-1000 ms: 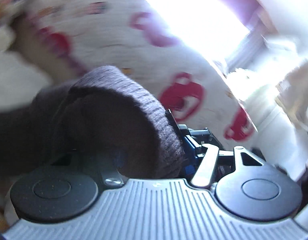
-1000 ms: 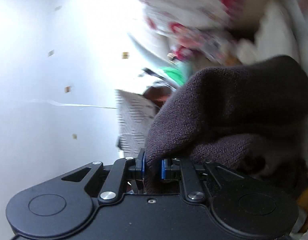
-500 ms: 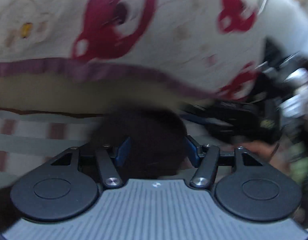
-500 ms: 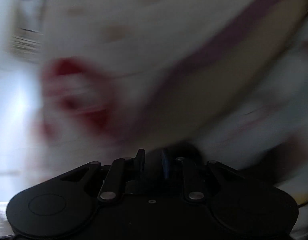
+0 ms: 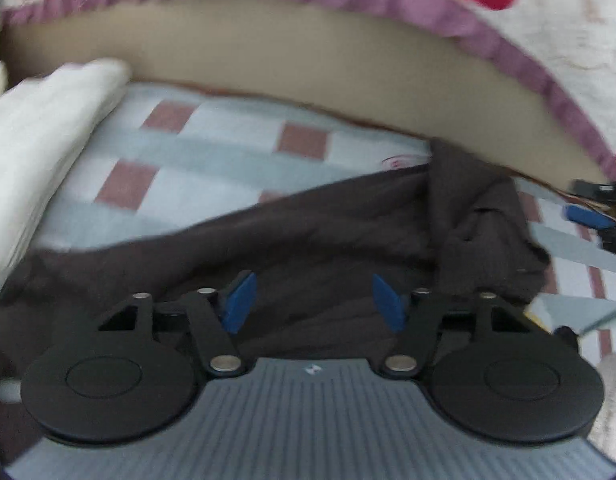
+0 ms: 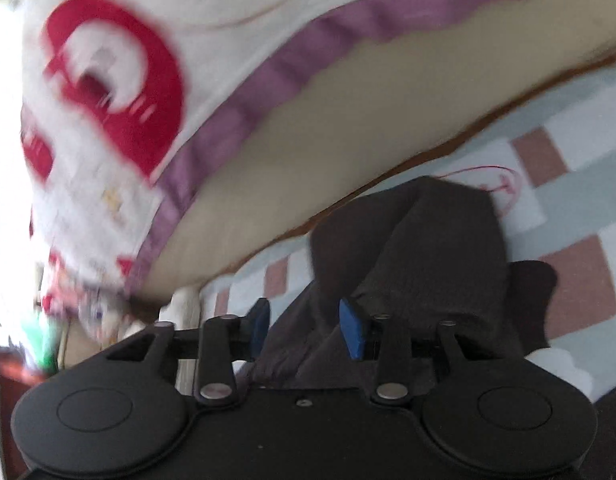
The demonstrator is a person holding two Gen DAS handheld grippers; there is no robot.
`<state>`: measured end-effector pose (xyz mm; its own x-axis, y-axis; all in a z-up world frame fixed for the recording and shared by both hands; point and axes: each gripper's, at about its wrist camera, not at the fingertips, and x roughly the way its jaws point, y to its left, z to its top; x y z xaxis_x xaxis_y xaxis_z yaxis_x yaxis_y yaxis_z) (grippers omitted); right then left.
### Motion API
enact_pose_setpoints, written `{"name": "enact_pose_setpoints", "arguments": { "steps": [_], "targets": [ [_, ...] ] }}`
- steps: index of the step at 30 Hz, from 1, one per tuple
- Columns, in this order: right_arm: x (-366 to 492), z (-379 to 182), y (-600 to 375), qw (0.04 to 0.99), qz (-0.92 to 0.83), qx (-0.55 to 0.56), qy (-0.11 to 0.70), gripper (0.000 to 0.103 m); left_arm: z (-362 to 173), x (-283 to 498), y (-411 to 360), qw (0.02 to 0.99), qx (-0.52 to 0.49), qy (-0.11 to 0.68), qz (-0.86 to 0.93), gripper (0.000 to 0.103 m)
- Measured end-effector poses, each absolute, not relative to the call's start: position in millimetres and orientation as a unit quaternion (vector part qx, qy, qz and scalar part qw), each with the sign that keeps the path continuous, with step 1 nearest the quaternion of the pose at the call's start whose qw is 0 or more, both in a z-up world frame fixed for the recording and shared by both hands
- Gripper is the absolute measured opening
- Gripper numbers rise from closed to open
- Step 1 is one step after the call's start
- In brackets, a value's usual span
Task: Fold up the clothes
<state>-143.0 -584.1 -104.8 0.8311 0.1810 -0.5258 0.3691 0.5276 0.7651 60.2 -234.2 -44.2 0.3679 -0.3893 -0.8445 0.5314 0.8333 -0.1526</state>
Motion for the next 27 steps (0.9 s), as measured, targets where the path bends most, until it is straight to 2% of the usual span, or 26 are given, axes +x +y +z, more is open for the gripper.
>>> {"name": "enact_pose_setpoints", "arguments": {
  "steps": [1, 7, 10, 12, 20, 27],
  "targets": [
    [-141, -101, -577, 0.832, -0.047, 0.47, 0.289, 0.058, -48, 60, -233, 0.826, 0.081, 0.491, -0.266, 0.058],
    [-114, -127, -556, 0.825, -0.048, 0.448, 0.342, 0.06, -64, 56, -241, 0.81, 0.156, 0.511, -0.241, 0.056],
    [-97, -143, -554, 0.81, -0.085, 0.431, 0.389, 0.06, -48, 53, -243, 0.814, 0.201, 0.488, -0.243, 0.058],
    [-92, -136, -551, 0.82, -0.111, 0.41, 0.385, 0.06, -31, 52, -236, 0.829, 0.209, 0.462, -0.234, 0.061],
    [-66, -94, -514, 0.839, -0.085, 0.449, 0.295, 0.06, -1, 59, -170, 0.868, 0.103, 0.45, -0.181, 0.064],
    [-69, -39, -478, 0.88, -0.06, 0.342, 0.324, 0.06, 2, 49, -147, 0.884, 0.084, 0.414, -0.201, 0.064]
  ]
}}
